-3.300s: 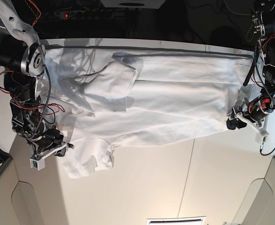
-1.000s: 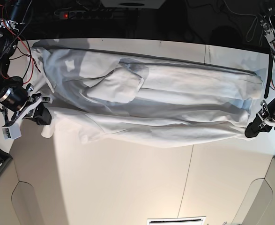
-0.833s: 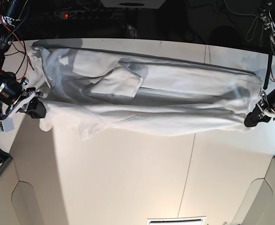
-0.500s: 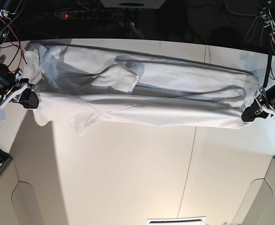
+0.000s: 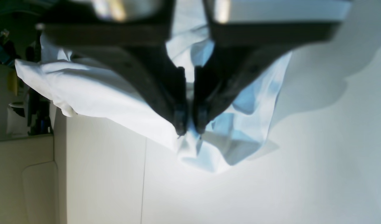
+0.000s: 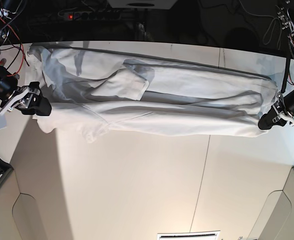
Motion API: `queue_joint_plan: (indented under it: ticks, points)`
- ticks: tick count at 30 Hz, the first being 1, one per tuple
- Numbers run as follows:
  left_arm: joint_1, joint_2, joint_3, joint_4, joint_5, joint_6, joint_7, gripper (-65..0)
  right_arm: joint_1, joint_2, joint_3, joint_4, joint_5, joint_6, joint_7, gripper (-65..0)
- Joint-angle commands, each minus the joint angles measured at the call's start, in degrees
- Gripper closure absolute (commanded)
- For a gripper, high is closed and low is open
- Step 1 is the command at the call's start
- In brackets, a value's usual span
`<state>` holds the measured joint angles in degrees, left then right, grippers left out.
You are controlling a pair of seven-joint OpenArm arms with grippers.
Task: Layout the t-shirt on the table in an organized manner, then fold the t-shirt properly
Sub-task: 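Grasp the hem with both grippers and fold it over the body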
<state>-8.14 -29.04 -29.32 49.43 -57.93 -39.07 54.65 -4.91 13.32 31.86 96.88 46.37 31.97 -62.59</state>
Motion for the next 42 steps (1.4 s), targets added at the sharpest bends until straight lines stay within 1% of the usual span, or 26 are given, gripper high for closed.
queue_joint_plan:
  ticks: [1,2,5,7,8,9,12,13,15,18,20,21,24,27,28,29,30,32,33,37,42]
  points:
    - [-0.9,-1.3,-0.3,0.9,-1.4,-0.9,-0.7,-8.4,1.2,0.8,0.4,1.6,1.6,0.4,1.8,-36.7]
    - [-0.9,-1.3,-0.3,0.9,-1.4,-0.9,-0.7,-9.5,1.7,0.8,0.4,1.8,1.3,0.5,2.1,-36.7]
    - [-0.9,-1.3,-0.3,0.9,-1.4,-0.9,-0.9,-9.5,4.4,0.8,0.4,2.0,0.2,0.4,3.1,-36.7]
    - [-0.9,-1.3,-0.3,0.9,-1.4,-0.9,-0.9,-9.5,6.7,0.8,0.4,2.0,-1.9,0.3,4.3,-36.6]
    - [-0.9,-1.3,-0.3,0.9,-1.4,-0.9,-0.9,-9.5,7.8,0.8,0.4,2.0,-4.0,-0.1,5.1,-36.6]
    - [-0.9,-1.3,-0.3,0.9,-1.4,-0.9,-0.9,-9.5,9.0,0.8,0.4,1.9,-6.8,-1.5,5.9,-36.7]
    - [-0.9,-1.3,-0.3,0.9,-1.4,-0.9,-0.9,-9.5,12.1,0.8,0.4,-0.3,-15.9,-7.2,7.7,-36.6]
    - [-0.9,-1.3,-0.3,0.9,-1.4,-0.9,-0.9,-9.5,13.0,0.8,0.4,-1.8,-17.5,-8.6,8.0,-36.6]
    - [-0.9,-1.3,-0.3,0.9,-1.4,-0.9,-0.9,-9.5,14.4,0.8,0.4,-6.1,-18.4,-10.3,8.2,-36.6]
    - [-0.9,-1.2,-0.3,0.9,-1.4,-0.9,-1.5,-9.5,16.2,0.8,0.4,-14.9,-16.5,-10.8,8.2,-36.7]
    - [-0.9,-0.9,-0.3,0.9,-1.4,-0.9,-2.2,-9.5,17.4,0.8,0.4,-21.1,-13.4,-10.5,8.2,-36.7]
    - [-0.9,-0.9,-0.3,0.9,-1.4,-0.9,-2.2,-9.5,18.0,0.8,0.4,-24.0,-11.3,-9.8,8.2,-36.6]
    - [-0.9,-0.6,-0.3,0.9,-1.4,-0.9,-2.2,-9.5,19.4,0.8,0.4,-30.6,-5.1,-6.4,8.1,-36.6]
    - [-0.9,-0.1,-0.3,0.9,-1.4,-0.9,-2.1,-9.5,19.7,0.5,0.4,-32.5,1.2,-2.1,8.0,-36.4]
    - [-0.9,0.0,-0.3,0.9,-1.4,-0.9,-2.1,-9.5,19.7,0.2,0.4,-32.4,3.0,-0.9,7.4,-34.5]
    - [-0.9,0.2,-0.3,0.9,-1.4,-0.9,-2.1,-9.5,19.7,-0.1,0.4,-32.1,4.7,-0.1,6.5,-29.6]
    - [-0.9,0.5,-0.3,0.9,-1.4,-0.9,-2.1,-9.5,19.7,-0.3,0.4,-31.8,6.4,0.0,5.5,-22.3]
    - [-0.9,1.0,-0.3,0.9,-1.4,-0.9,-2.1,-9.5,19.7,-0.7,0.4,-31.1,7.7,1.0,4.0,-4.7]
    - [-0.9,1.2,-0.3,0.9,-1.4,-0.9,-2.1,-9.5,19.7,-1.0,0.4,-30.5,8.1,1.1,2.7,0.0]
    - [-0.9,1.4,-0.3,0.9,-1.4,-0.9,-2.1,-9.5,19.4,-1.9,0.4,-27.1,12.6,1.1,-3.0,0.0]
    - [-0.9,1.4,-0.3,0.9,-1.2,-0.9,-2.1,-9.5,17.9,-2.4,0.3,-18.9,17.7,1.9,-8.0,0.0]
